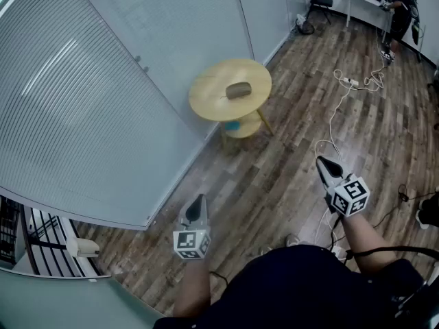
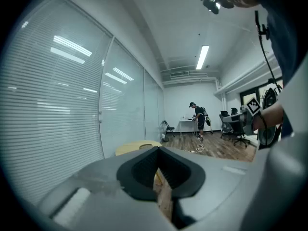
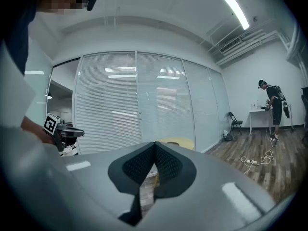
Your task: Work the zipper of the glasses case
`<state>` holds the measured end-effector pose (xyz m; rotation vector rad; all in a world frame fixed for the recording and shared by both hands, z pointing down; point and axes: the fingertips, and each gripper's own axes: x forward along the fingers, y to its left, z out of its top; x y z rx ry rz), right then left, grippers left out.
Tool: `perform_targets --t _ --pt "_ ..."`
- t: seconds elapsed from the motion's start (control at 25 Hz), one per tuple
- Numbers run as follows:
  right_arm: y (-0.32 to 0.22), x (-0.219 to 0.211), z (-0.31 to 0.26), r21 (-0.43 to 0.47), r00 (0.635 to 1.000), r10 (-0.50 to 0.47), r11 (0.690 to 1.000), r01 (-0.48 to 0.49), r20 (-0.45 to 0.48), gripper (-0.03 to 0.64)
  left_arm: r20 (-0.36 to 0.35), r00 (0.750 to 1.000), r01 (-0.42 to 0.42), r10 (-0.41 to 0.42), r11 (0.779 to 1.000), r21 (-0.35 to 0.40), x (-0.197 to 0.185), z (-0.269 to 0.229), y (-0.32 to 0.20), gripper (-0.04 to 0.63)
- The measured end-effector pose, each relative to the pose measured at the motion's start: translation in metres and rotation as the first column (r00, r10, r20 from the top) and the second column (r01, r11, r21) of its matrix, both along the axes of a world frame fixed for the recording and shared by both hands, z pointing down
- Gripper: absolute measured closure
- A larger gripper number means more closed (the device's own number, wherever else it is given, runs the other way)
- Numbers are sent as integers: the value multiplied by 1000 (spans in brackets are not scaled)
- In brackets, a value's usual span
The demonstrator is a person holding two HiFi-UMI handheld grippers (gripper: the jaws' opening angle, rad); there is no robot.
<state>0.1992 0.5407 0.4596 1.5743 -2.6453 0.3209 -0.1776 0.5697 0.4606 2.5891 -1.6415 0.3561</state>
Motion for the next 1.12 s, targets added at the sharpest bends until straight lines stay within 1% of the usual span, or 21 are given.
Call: perform_targets --t 0.16,0.28,0.4,0.52,0.56,0.6,0.68,0.72,0.76,0.84,0.92,1.0,1.12 --pt "6 -8 -2 6 1000 -28 1000 28 5 612 -25 1000 -5 4 1000 -17 2 -3 -3 594" --pt "10 2 6 -8 998 -38 999 38 46 611 -59 998 -16 15 1000 -21 12 -5 0 594" --pt "8 14 17 -34 995 -21 999 24 94 611 -87 996 -25 22 999 -36 21 -5 0 594" --pt "1 21 24 -47 994 -5 999 10 109 611 -87 996 -11 6 998 -56 26 1 -8 594" --pt "-2 25 27 -54 994 -4 999 10 105 611 -83 996 5 -8 999 -46 28 0 -12 594" --pt "-5 29 30 -60 995 -8 998 14 96 611 -82 996 27 -29 999 -19 31 -4 -16 594" --pt "-14 40 38 -63 997 -19 998 24 77 611 -93 993 74 -69 995 60 38 -15 -24 594" --pt "-19 46 42 -62 997 -22 998 27 71 611 -108 991 84 -74 993 84 43 -18 -29 594" --pt "-25 51 47 -61 998 -24 998 28 66 611 -123 990 81 -70 993 90 49 -19 -35 594" --pt "-40 53 57 -77 997 -29 996 34 65 611 -140 989 67 -57 995 72 58 -13 -49 594" --pt "-55 46 66 -129 994 -36 990 49 102 611 -140 988 81 -72 995 63 57 -10 -61 594" --pt "-69 38 65 -156 989 -55 985 77 136 611 -153 984 102 -89 991 82 53 -13 -73 594" --pt "-110 39 52 -109 989 -93 988 105 111 611 -183 980 94 -77 992 81 52 -5 -117 594"
